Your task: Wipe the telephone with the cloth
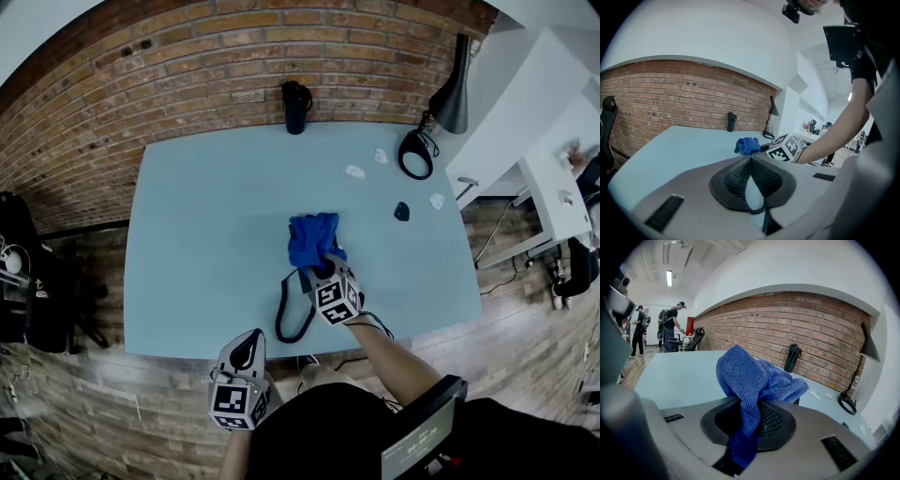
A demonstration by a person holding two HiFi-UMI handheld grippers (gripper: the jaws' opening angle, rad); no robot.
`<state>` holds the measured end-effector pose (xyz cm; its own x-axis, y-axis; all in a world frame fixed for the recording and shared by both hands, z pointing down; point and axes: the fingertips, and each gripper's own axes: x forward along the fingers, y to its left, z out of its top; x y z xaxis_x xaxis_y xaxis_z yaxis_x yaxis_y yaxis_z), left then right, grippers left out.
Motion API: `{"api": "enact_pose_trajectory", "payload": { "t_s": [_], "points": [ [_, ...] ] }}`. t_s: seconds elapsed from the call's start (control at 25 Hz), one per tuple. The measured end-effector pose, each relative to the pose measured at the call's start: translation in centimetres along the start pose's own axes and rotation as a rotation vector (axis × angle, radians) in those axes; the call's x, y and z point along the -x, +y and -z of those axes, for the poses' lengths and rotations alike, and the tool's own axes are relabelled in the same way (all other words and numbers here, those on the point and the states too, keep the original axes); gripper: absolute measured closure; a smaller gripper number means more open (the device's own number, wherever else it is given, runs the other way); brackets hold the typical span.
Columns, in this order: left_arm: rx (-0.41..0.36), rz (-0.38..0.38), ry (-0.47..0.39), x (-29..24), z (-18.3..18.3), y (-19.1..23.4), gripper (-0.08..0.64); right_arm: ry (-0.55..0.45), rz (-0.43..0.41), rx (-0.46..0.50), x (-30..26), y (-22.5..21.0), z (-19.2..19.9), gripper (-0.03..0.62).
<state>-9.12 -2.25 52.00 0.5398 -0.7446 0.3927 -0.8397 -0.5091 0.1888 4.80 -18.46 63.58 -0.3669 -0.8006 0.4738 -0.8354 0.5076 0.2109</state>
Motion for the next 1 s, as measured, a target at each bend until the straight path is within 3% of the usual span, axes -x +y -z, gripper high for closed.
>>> {"api": "enact_pose_trajectory", "payload": {
  "t_s": [1.0],
  "points": [
    [-0.013, 0.012, 0.014, -0.4, -0.1, -0.6, 0.541, 0.014, -0.031, 0.002, 1.8, 1.9, 2.2, 0.515]
  ]
}}
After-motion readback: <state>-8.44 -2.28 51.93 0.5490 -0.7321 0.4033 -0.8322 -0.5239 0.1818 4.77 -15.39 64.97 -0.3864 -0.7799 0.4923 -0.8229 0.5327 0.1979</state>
